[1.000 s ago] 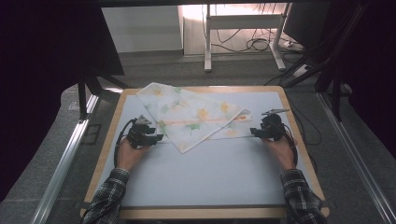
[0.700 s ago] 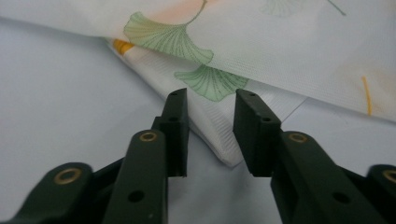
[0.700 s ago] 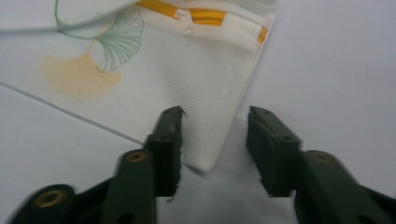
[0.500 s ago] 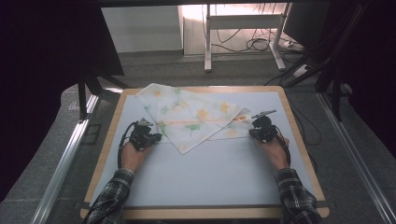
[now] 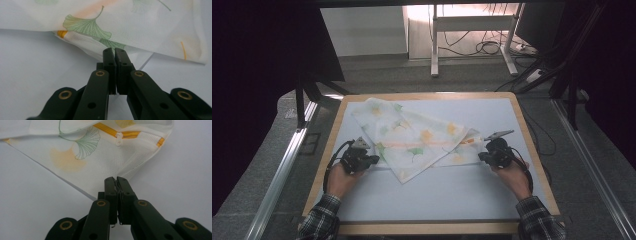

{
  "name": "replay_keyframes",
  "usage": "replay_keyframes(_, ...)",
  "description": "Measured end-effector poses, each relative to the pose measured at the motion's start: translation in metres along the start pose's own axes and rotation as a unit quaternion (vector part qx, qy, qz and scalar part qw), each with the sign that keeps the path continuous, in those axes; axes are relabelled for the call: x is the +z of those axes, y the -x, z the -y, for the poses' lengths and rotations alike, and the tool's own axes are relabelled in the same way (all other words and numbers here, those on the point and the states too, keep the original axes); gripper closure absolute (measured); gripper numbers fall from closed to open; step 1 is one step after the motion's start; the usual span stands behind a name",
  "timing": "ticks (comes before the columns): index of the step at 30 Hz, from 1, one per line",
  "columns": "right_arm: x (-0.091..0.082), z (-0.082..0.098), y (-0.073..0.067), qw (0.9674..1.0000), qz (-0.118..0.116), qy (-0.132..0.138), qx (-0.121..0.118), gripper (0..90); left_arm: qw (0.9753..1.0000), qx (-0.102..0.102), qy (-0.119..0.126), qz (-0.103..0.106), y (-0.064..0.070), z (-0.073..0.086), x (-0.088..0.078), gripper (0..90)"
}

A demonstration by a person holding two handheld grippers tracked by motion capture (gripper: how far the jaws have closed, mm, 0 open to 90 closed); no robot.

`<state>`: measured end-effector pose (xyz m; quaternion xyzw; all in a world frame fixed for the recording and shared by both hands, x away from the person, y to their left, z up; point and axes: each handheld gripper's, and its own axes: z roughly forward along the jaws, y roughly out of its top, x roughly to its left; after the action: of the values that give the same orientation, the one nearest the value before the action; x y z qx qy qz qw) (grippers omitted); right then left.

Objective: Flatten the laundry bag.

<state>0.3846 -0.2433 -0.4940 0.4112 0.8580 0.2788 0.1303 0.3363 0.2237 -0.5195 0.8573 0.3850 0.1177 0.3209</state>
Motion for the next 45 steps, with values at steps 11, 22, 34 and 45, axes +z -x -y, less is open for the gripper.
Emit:
replay_keyframes(11, -0.042, 0.054, -0.031, 0.9989, -0.038, -0.003, -0.025, 86.4, 0.9995, 0.024, -0.015, 0.018, 0.043, 0.030, -0.024, 87.9)
replay_keyframes(22, -0.057, 0.061, -0.025, 0.9987, -0.029, 0.039, -0.017, 60.9, 0.9994, 0.017, 0.024, -0.020, 0.045, 0.041, -0.034, 53.1)
replay_keyframes(34, -0.029, 0.017, -0.081, 0.9879, -0.112, 0.065, -0.085, 43.3, 0.9971, -0.033, 0.058, -0.038, 0.028, 0.061, -0.043, 24.3)
replay_keyframes(45, 0.019, -0.004, -0.162, 0.9664, -0.178, 0.031, -0.183, 38.7, 0.9980, -0.020, 0.046, -0.040, 0.029, 0.061, -0.040, 22.1)
